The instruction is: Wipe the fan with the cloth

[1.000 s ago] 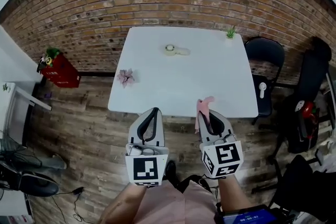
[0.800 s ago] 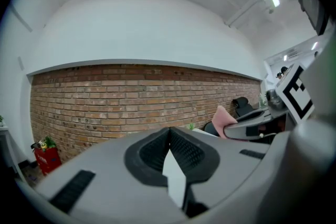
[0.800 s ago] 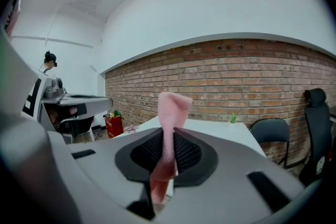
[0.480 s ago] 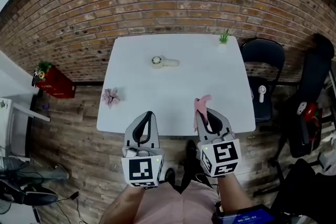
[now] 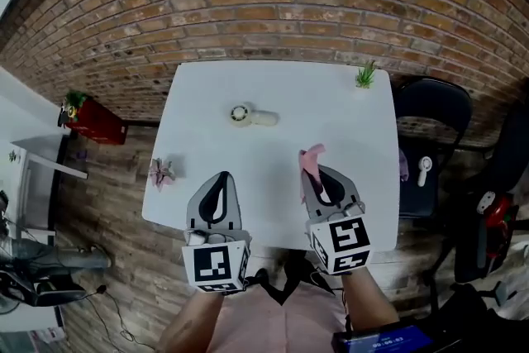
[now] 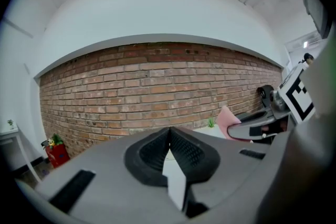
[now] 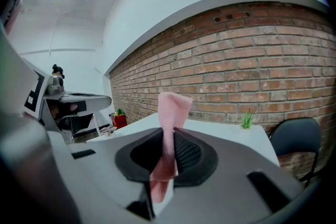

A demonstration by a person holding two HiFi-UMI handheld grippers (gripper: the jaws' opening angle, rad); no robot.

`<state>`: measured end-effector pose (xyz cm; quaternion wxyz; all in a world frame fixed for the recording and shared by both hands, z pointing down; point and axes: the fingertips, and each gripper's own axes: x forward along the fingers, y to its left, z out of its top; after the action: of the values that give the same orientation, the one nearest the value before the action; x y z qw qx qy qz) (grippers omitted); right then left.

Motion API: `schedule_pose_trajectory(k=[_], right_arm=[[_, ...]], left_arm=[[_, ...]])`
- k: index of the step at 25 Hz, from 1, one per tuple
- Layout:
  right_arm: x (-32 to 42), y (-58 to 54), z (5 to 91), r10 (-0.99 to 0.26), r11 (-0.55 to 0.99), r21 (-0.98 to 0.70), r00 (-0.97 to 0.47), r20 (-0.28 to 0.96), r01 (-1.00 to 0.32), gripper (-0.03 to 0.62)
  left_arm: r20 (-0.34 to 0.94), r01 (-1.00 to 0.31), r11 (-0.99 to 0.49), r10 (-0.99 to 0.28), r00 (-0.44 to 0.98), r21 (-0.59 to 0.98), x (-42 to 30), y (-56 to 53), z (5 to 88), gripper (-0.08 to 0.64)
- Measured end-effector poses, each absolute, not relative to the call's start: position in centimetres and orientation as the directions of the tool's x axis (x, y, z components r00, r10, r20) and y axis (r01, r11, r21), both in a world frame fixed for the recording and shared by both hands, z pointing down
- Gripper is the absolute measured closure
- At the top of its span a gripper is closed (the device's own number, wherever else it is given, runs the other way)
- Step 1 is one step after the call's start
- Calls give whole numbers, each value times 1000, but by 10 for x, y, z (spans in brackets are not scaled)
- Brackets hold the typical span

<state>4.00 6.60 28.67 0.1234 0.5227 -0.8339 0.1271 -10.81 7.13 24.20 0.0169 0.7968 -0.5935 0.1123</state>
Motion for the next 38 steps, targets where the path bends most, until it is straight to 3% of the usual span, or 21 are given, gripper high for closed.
schedule_pose_trajectory(k=[10,16,30,38], right_arm=[[37,-5,255,-825,497,-58,-493,276,-866,548],[27,-33,267,-815,500,-39,-485,317,-865,548],[2,-134,396,-718,484,-57,-433,544,-873,548],[-6,-162,468,-619,518,-33,-401,675,-855,549]], left_arm=[[129,-968,-208,-973,190,-144,-113,28,199,549],[138,-972,-203,-973,186,-120,-126,4,205,548],[260,-960,-278,-929,265,-14,-156,-84,292,548],[359,-967,-254,-901,243,15,-183,-98,342,548]])
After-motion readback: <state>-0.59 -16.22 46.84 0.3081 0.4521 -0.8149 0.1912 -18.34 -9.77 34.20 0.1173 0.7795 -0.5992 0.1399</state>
